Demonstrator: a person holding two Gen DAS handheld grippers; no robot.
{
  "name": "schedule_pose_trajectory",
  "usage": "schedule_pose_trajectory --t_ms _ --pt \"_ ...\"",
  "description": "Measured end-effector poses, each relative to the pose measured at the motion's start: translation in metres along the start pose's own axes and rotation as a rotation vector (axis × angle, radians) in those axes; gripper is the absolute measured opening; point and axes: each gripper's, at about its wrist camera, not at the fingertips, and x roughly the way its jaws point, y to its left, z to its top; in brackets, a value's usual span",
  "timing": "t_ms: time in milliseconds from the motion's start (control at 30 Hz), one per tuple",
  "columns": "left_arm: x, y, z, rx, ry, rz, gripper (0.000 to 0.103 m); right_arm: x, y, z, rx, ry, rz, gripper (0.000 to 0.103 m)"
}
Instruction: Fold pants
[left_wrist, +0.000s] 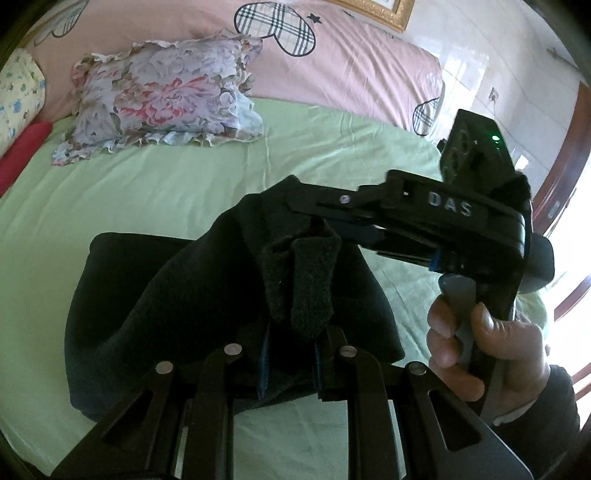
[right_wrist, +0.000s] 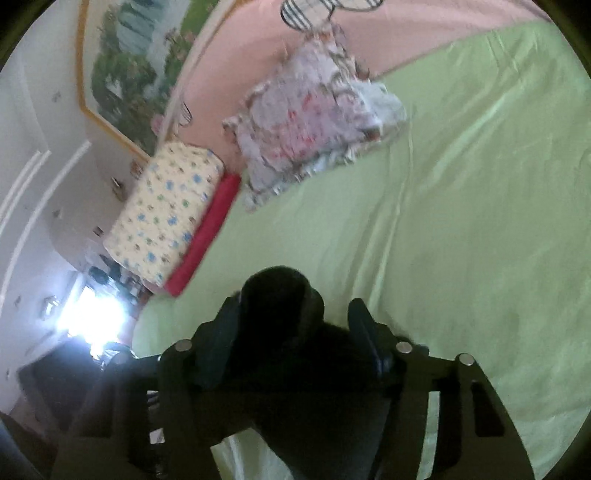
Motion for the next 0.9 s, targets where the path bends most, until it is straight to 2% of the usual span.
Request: schedule_pose_trajectory --t_ms 67,100,133,200,267,367,500,633,733,800,833,867,900 --pt "-0.003 -0.003 0.001 0.013 -0.006 0.004 0.017 0.004 -0.003 -0.001 0.029 0.013 0.040 0.040" --pt "-0.005 -0.005 0.002 0.018 -0.011 0.003 0.017 0.004 -0.004 -0.001 0.046 0.015 0.076 0.025" --pt "-0.007 -0.006 0.001 0.020 -0.015 -0.002 0.017 0.003 -0.002 -0.002 0.044 0.014 0.082 0.015" --pt "-0.014 -0.011 0.004 0.035 -0.038 -0.021 0.017 -0.005 0.009 -0.002 0.001 0.000 0.067 0.010" --pt "-0.020 -0.023 0.005 0.072 -0.066 -0.028 0.017 -0.017 0.018 -0.001 -0.024 -0.027 0.053 0.009" --pt "-0.012 -0.039 0.001 0.127 -0.062 -0.028 0.017 -0.039 0.021 0.000 -0.036 -0.073 0.044 0.008" --pt "0.016 -0.045 -0.012 0.159 -0.003 -0.012 0.018 -0.047 -0.002 -0.013 0.012 -0.075 -0.033 0.007" --pt "0.017 -0.044 -0.016 0.167 -0.001 -0.020 0.022 -0.043 -0.024 -0.029 0.066 -0.074 -0.069 0.007" --pt "0.013 -0.036 -0.014 0.144 0.009 -0.060 0.029 -0.045 -0.028 -0.032 0.076 -0.087 -0.068 0.008" --pt "0.006 -0.029 -0.015 0.120 0.012 -0.088 0.043 -0.046 -0.024 -0.032 0.064 -0.095 -0.098 0.010" --pt "0.003 -0.027 -0.015 0.112 0.010 -0.096 0.046 -0.046 -0.021 -0.032 0.058 -0.096 -0.111 0.012" --pt "-0.002 -0.023 -0.017 0.103 0.005 -0.106 0.051 -0.047 -0.018 -0.032 0.050 -0.098 -0.128 0.014" --pt "-0.007 -0.020 -0.019 0.098 -0.001 -0.111 0.054 -0.050 -0.014 -0.033 0.041 -0.104 -0.158 0.022"
